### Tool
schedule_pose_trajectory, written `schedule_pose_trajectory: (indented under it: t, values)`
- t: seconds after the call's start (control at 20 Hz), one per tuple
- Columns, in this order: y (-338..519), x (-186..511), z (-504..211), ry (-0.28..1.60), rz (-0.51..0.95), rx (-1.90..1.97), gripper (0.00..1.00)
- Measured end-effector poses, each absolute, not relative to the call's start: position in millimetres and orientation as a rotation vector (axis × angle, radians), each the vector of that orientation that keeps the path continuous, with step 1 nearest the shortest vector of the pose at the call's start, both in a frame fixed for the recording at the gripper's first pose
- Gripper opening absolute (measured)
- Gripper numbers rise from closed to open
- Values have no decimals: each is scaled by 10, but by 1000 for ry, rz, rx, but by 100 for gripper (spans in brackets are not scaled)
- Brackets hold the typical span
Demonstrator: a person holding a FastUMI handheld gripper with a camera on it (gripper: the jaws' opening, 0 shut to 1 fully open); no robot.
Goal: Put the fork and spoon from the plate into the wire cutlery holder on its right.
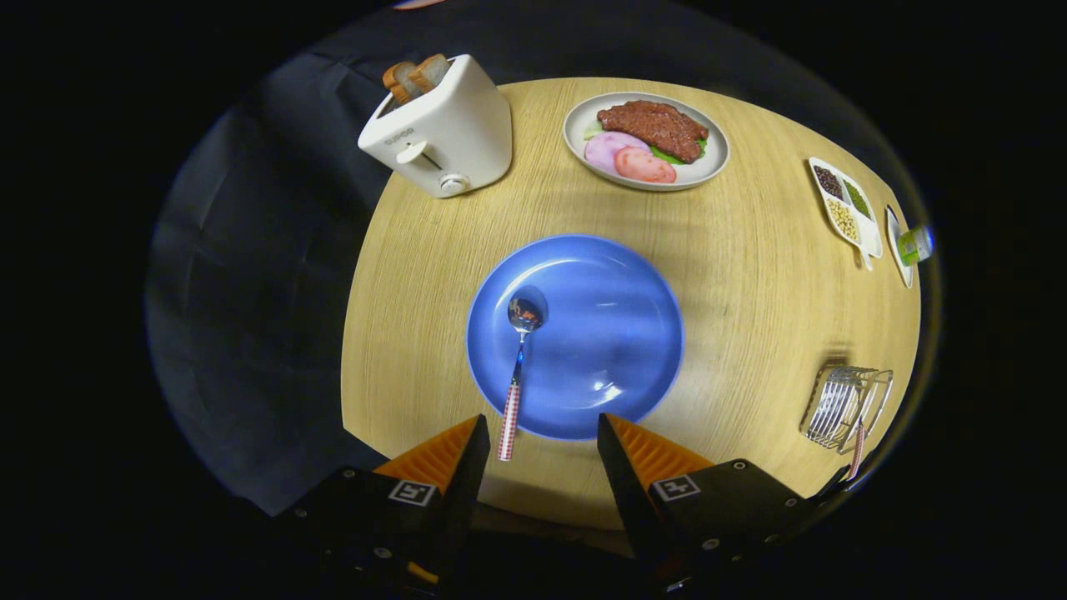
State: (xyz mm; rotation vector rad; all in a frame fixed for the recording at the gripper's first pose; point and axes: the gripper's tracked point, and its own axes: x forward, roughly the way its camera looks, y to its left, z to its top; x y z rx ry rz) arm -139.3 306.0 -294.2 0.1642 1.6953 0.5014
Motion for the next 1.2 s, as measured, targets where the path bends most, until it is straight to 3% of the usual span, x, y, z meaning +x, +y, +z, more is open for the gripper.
schedule_pose_trajectory:
  t: [0.65, 0.9, 1.05, 1.2]
  values:
    - [3418, -1652, -3492, 1772, 449, 68, 76]
    - [3385, -1759, -3560, 1819, 402, 38, 56]
    - [3369, -1816, -3525, 1828, 418, 25, 33]
    - [3407, -1800, -3591, 1820, 404, 18, 20]
